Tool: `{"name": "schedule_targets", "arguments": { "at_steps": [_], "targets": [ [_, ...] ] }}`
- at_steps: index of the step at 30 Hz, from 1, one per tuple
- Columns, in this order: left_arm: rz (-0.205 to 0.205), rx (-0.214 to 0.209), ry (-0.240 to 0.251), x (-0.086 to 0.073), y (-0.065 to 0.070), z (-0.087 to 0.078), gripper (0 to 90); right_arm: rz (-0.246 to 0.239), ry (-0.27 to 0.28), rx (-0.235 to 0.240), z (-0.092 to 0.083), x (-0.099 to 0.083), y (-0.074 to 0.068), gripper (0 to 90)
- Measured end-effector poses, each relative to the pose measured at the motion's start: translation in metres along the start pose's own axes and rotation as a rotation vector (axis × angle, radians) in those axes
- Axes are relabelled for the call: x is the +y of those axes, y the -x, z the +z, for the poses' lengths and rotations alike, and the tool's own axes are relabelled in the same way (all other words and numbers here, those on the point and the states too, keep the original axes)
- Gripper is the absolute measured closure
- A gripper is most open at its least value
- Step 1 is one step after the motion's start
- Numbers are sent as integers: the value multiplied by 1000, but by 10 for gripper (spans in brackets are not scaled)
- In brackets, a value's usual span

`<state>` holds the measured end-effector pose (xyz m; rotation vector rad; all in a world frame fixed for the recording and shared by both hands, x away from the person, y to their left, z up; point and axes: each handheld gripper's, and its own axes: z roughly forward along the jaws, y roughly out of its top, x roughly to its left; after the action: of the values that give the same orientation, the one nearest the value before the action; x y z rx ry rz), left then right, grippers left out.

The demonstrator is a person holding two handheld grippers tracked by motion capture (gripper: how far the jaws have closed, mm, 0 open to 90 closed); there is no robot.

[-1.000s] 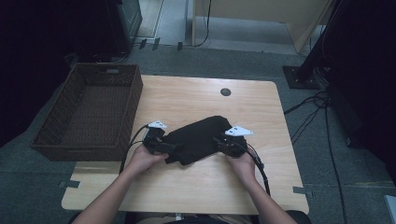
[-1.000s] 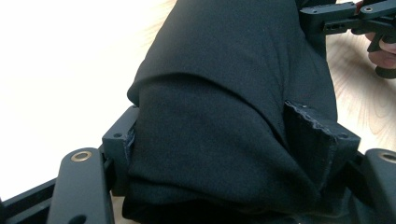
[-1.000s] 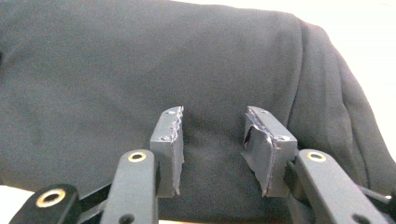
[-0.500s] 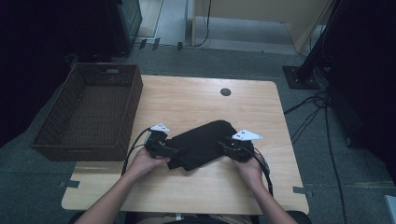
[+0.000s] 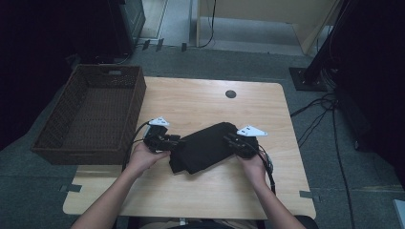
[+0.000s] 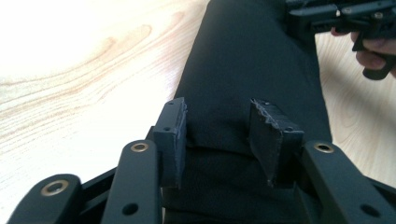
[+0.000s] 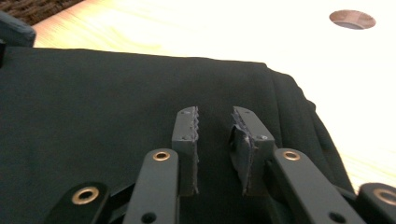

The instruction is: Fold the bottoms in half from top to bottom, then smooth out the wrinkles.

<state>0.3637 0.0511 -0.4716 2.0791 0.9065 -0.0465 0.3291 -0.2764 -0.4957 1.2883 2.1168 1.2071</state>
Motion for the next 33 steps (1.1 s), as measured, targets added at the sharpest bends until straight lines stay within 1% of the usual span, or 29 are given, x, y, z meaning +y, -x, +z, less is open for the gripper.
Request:
{"name": "schedule_targets", "arguments": {
  "at_steps": [1, 3, 4, 5, 10, 12, 13, 14, 15, 17, 18, 21, 23, 24, 26, 27, 29, 33],
  "targets": [
    [4, -2, -8, -1, 0, 0, 606, 0, -11, -11, 2, -1, 1, 737],
    [26, -1, -23, -4, 4, 2, 617, 18, -29, -15, 7, -4, 6, 747],
    [32, 0, -33, -7, 6, 3, 617, 28, -26, -13, 8, -5, 9, 747],
    [38, -8, -36, -9, 7, 4, 616, 43, -24, -9, 8, -6, 12, 747],
    [43, -35, -29, -16, 17, 7, 610, 24, -23, -31, 10, -8, 19, 741],
    [39, -56, -32, -18, 20, 8, 606, 21, -22, -40, 9, -9, 22, 729],
    [37, -63, -29, -20, 22, 8, 605, 22, -20, -40, 9, -10, 23, 721],
    [43, -68, -36, -20, 23, 9, 604, 32, -19, -41, 10, -10, 24, 717],
    [48, -65, -34, -21, 25, 9, 602, 40, -17, -38, 11, -10, 24, 716],
    [37, -66, -28, -21, 25, 9, 589, 45, -13, -42, 13, -11, 23, 716],
    [28, -69, -24, -22, 25, 9, 569, 38, -8, -47, 14, -11, 23, 717],
    [13, -76, -20, -24, 24, 8, 545, 38, 5, -49, 17, -11, 21, 716],
    [11, -68, -20, -23, 24, 7, 499, 35, 17, -46, 19, -11, 22, 697],
    [11, -63, -17, -22, 24, 7, 476, 43, 23, -38, 18, -10, 23, 659],
    [10, -53, -16, -19, 21, 5, 443, 87, 41, -9, 13, -8, 25, 596],
    [11, -48, -14, -17, 20, 4, 437, 100, 46, -1, 10, -7, 24, 591],
    [6, -34, -5, -12, 16, 2, 428, 91, 56, -1, 4, -4, 23, 575],
    [-1, 0, 21, -2, 11, -5, 423, 64, 42, 18, -5, -1, 15, 560]
  ]
}}
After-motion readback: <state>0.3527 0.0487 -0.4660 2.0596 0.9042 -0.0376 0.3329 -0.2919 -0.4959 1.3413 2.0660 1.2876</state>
